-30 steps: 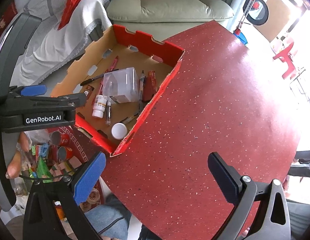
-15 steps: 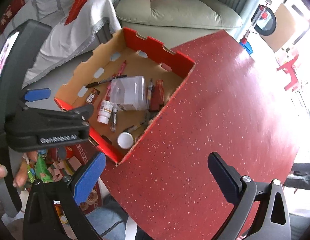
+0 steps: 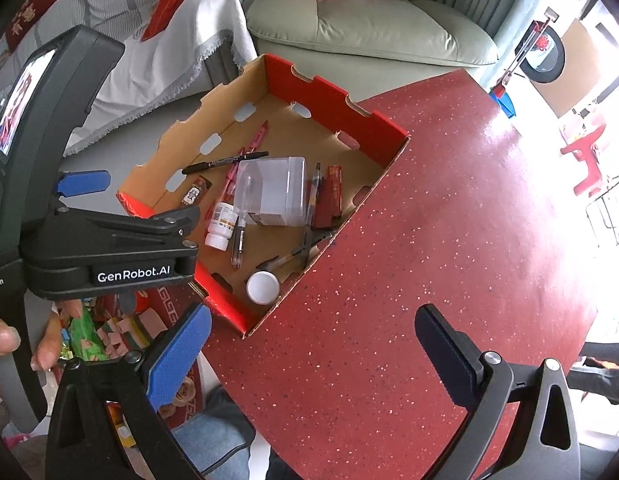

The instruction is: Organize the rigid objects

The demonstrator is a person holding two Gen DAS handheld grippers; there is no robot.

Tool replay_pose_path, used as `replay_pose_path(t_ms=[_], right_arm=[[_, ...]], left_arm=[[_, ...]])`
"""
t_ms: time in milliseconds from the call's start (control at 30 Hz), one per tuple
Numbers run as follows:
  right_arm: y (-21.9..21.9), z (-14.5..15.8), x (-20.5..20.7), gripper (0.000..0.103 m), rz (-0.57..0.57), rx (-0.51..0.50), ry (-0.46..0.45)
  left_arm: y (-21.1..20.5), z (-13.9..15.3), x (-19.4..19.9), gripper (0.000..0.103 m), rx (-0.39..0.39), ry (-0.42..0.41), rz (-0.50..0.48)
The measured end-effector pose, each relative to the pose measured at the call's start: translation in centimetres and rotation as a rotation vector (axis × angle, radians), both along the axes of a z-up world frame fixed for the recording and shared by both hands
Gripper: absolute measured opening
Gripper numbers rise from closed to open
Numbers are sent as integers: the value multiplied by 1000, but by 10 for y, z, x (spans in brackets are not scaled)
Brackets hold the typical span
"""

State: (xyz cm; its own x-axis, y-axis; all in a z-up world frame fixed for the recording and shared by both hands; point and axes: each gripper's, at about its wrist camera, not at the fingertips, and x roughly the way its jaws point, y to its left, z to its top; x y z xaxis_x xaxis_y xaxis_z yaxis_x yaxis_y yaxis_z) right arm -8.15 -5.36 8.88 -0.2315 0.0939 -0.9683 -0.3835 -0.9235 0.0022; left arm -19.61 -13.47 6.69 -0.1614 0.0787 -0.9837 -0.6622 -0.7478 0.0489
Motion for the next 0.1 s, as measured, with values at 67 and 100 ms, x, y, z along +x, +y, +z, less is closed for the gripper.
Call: replay_pose_path(t_ms=[67,100], right_arm=[[0,0,-1,103,4,0,-1],[0,0,-2,103,5,1,-1]], left_arm=[[-1,1,-2,103,19,-8,8],[-1,1,-2,103,24,-9,7]])
